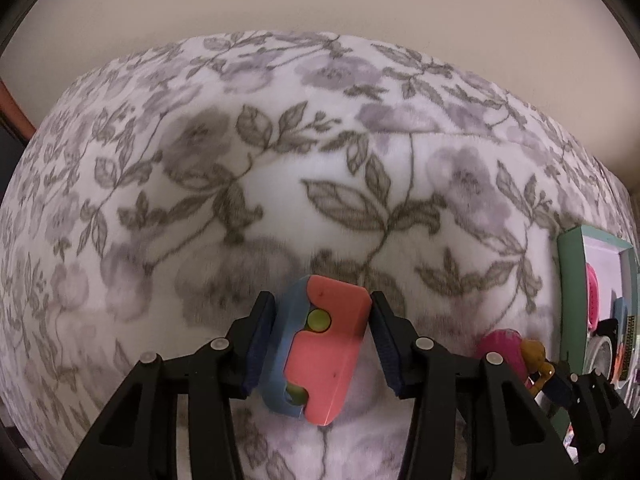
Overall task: Organize rigid objects
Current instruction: 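Lift the eraser and dog figure and carry both over the tray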
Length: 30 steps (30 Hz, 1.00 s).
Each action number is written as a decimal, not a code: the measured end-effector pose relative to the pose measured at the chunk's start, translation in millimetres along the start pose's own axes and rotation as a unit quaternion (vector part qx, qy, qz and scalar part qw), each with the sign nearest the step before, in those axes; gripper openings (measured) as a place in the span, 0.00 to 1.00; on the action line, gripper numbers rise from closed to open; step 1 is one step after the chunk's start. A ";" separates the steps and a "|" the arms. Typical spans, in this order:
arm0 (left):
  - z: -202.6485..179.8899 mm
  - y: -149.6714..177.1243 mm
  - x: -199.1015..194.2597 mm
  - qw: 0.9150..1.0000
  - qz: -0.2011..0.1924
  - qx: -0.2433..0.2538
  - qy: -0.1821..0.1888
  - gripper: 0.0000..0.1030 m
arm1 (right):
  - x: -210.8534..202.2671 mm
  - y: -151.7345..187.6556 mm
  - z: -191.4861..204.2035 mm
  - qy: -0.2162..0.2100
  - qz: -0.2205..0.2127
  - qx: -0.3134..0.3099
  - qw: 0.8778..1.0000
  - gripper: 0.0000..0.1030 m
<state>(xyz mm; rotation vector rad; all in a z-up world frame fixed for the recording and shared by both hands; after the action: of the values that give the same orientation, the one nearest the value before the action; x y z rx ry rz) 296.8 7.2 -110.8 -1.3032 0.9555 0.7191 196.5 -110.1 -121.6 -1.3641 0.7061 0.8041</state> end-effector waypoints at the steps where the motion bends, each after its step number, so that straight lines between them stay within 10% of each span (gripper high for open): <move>1: 0.9 3.5 -1.2 1.000 0.003 -0.003 -0.003 0.48 | -2.1 2.8 -0.7 -0.002 0.002 0.003 1.000 0.56; 30: -0.8 112.6 -111.1 0.998 0.011 -0.054 0.005 0.43 | -125.6 58.1 -7.1 -0.036 -0.030 0.057 0.997 0.55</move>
<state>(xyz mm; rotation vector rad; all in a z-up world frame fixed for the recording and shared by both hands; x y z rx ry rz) 147.8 32.2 -63.8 -1.3940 0.9522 0.7909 78.4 -126.0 -50.8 -1.2409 0.6415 0.7498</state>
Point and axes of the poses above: each gripper's, at about its wrist camera, not at the fingertips, and x roughly the way its jaws point, z to its left, y to its underside, the point moved 2 cm from there along x, roughly the way its jaws point, and after that the axes turned 6 degrees about -z, right-handed, at the moved point
